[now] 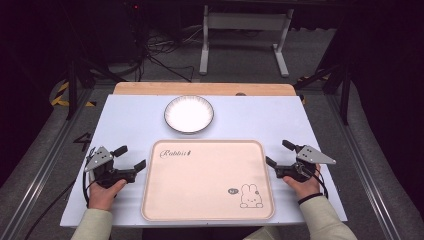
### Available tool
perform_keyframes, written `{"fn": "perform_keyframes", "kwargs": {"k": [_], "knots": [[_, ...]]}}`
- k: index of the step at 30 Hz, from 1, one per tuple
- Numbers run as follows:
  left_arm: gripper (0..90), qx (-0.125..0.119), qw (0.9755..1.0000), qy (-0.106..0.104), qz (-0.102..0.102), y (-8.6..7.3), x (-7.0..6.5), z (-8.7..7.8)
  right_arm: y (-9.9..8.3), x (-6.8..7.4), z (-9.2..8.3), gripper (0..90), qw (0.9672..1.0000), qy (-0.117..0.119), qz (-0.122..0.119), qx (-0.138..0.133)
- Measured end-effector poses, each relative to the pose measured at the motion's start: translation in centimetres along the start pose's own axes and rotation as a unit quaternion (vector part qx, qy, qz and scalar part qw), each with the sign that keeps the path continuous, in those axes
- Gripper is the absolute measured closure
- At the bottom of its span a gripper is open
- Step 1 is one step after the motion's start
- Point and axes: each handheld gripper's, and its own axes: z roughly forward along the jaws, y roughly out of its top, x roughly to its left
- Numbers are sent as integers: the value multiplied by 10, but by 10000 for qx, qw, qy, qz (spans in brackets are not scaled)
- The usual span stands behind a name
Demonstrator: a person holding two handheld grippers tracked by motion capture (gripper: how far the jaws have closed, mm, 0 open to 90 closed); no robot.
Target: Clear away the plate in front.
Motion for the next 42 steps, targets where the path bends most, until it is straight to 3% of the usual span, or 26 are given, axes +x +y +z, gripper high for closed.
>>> {"fn": "perform_keyframes", "kwargs": {"k": [3,8,9,12,15,18,23,26,30,42], "knots": [[55,21,9999,94,-89,0,1,1,0,0,0,112,10000,0,1,0],[62,212,9998,44,31,3,0,3,0,0,0,128,10000,23,19,6],[63,207,9998,36,-69,3,0,4,0,0,0,131,10000,14,0,20],[66,102,9998,15,-181,6,3,4,0,0,1,132,10000,4,-17,28],[77,-21,9999,10,-135,15,2,4,0,1,1,132,10000,-35,-29,47],[80,-22,10000,-19,-44,21,1,7,0,1,2,134,10000,-45,-44,58],[80,-7,9999,-90,-75,28,1,10,1,1,2,135,9999,-49,-68,76],[79,-156,9998,-135,-45,34,1,10,1,1,2,137,9999,-56,-54,79],[71,-165,9997,-131,-156,39,2,14,1,1,2,138,10000,-48,-23,72],[81,-273,9993,-259,-86,55,4,27,0,1,1,137,9999,-76,-33,63]]}}
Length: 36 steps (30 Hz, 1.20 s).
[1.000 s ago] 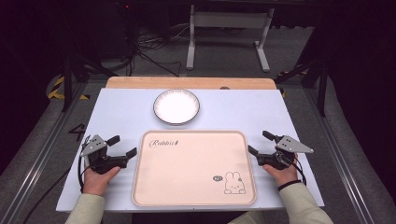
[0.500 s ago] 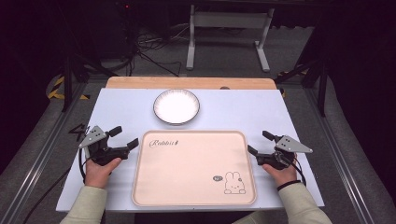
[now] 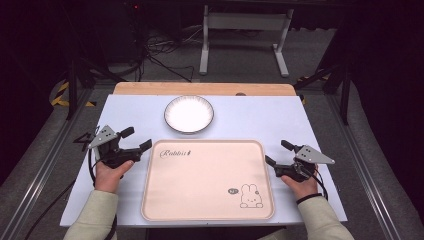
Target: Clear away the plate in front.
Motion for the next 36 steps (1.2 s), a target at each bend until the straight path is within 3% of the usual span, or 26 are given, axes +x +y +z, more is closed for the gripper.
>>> {"fn": "perform_keyframes", "kwargs": {"k": [13,20,36], "knots": [[80,-8,9998,-159,-82,14,4,27,0,0,0,137,10000,-22,27,-2],[70,206,9996,-169,66,27,9,49,0,0,0,139,10000,-15,21,1],[76,363,9993,106,-60,41,23,71,0,0,0,139,10000,-9,24,4]]}}
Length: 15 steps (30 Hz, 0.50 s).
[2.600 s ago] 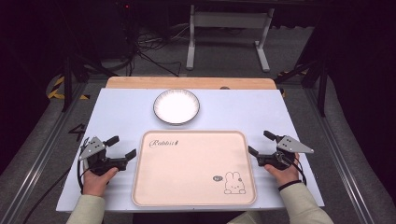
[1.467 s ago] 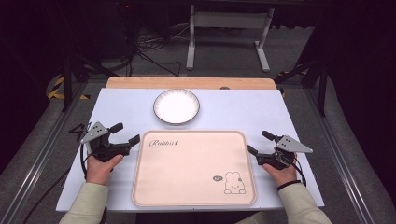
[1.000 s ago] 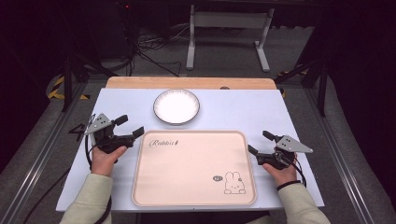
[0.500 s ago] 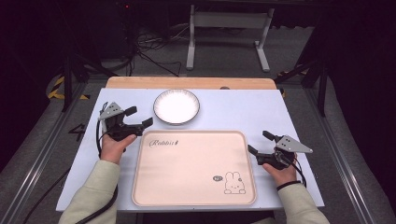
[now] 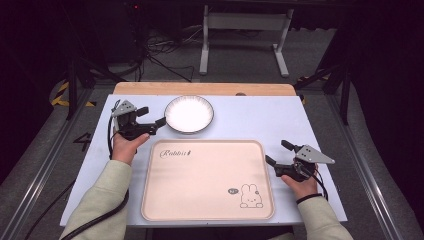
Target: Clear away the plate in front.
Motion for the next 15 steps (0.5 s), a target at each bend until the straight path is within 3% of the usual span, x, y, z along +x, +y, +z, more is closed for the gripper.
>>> {"fn": "perform_keyframes", "kwargs": {"k": [3,5,9,15], "knots": [[73,3,9997,88,-241,0,5,5,0,0,0,140,10000,-8,-3,5],[131,22,9996,118,-254,-1,7,8,0,0,0,140,10000,-9,-1,3],[141,131,9994,276,-183,-2,10,15,0,0,0,140,10000,-15,0,-4],[141,201,9991,342,-177,-1,16,26,0,1,0,139,10000,-41,-13,7]]}}
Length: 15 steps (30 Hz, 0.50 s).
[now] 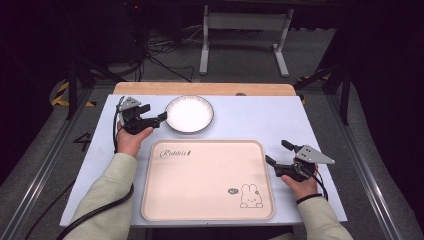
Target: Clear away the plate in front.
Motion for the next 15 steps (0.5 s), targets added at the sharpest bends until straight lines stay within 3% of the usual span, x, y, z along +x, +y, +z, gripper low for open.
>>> {"fn": "perform_keyframes", "kwargs": {"k": [3,7,10,15], "knots": [[145,7,10000,65,-71,1,4,3,0,0,0,136,10000,4,12,-10],[199,64,9999,98,15,3,7,8,0,0,0,129,10000,-4,35,-22],[262,-24,9998,-93,-189,4,9,12,0,0,0,129,10000,-17,32,-20],[276,23,9999,50,-119,7,11,20,0,0,-1,126,10000,-35,40,-18]]}}
